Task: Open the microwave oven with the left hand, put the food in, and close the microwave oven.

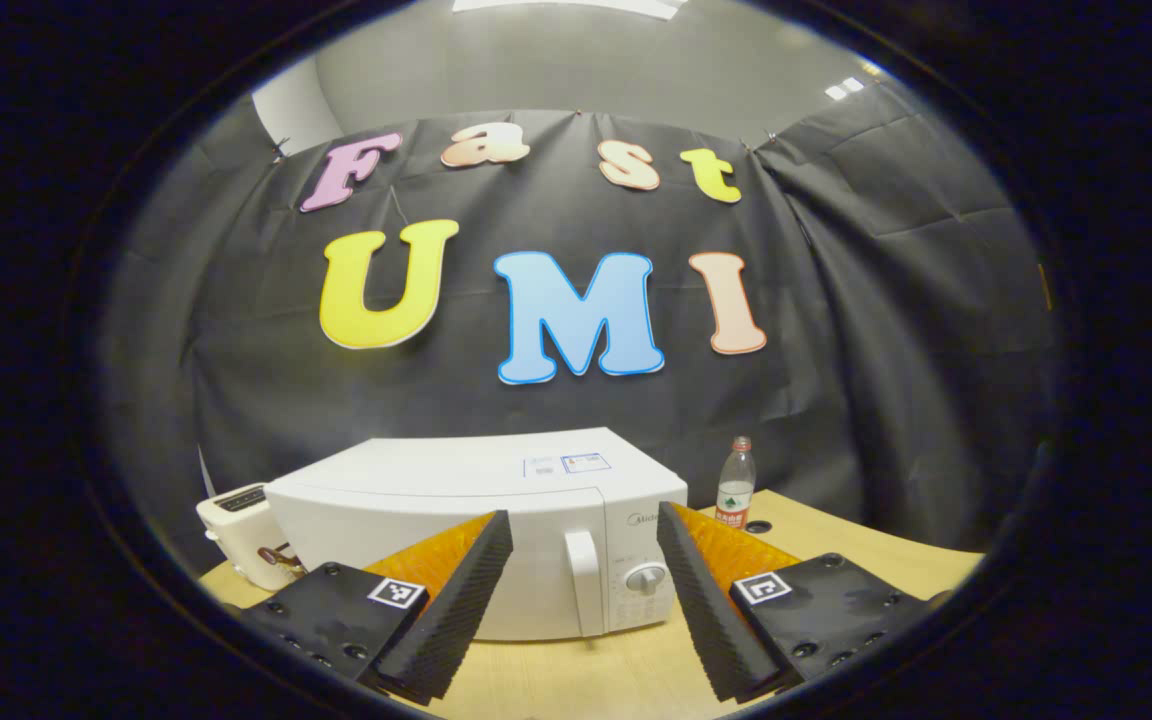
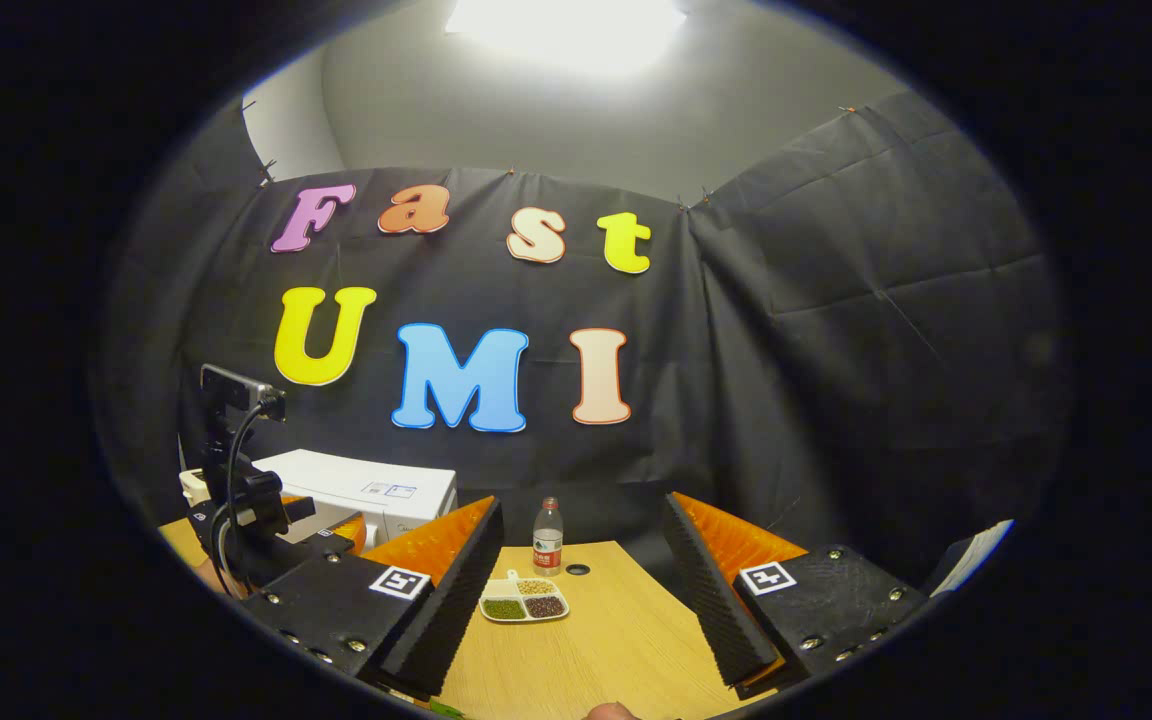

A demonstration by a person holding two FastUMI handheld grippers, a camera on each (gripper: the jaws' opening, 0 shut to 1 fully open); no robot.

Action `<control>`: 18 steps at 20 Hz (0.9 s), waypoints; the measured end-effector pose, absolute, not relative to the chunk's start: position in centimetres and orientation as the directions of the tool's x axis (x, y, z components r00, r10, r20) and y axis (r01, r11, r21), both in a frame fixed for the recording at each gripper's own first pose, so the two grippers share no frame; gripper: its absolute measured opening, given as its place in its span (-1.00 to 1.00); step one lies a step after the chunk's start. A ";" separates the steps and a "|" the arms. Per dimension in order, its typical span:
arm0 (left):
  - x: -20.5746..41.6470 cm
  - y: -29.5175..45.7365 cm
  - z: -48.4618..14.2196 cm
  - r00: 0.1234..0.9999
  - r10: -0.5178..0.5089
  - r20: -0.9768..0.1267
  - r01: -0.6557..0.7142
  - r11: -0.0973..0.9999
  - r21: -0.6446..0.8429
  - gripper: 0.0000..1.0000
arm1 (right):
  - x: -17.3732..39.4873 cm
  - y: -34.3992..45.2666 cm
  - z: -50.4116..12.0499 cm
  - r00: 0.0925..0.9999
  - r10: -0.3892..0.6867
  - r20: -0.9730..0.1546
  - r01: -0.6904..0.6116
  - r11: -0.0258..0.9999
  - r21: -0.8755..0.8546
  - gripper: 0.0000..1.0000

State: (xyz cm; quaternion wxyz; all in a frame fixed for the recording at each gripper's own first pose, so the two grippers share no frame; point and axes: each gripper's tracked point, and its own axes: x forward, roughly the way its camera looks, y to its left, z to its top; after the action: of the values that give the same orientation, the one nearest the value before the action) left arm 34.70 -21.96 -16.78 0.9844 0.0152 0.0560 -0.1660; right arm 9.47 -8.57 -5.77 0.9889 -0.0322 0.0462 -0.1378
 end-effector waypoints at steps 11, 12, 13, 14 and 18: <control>39.5 -24.1 -25.4 0.901 -0.351 -0.255 0.365 0.931 0.006 0.82 | 9.6 -9.6 -7.4 0.908 -0.397 -0.133 0.380 0.915 -0.132 0.93; 39.9 -24.0 -25.9 0.901 -0.344 -0.265 0.360 0.933 0.016 0.77 | 9.5 -9.5 -7.5 0.906 -0.400 -0.136 0.383 0.914 -0.135 0.93; 40.1 -24.0 -26.4 0.899 -0.341 -0.274 0.360 0.933 0.019 0.72 | 9.5 -9.5 -7.4 0.905 -0.404 -0.135 0.387 0.912 -0.139 0.93; 40.3 -24.1 -26.6 0.898 -0.341 -0.277 0.359 0.933 0.016 0.63 | 9.4 -9.4 -7.4 0.902 -0.409 -0.134 0.391 0.909 -0.145 0.93; 40.9 -23.7 -26.6 0.905 -0.330 -0.270 0.346 0.938 0.015 -0.05 | 8.9 -9.6 -7.8 0.895 -0.421 -0.149 0.398 0.903 -0.160 0.93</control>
State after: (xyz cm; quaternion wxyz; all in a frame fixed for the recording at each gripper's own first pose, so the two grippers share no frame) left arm 40.87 -23.72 -26.60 0.9753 0.0312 0.1330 -0.1733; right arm 8.92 -9.64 -7.80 0.9713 -0.0628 0.0901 -0.2109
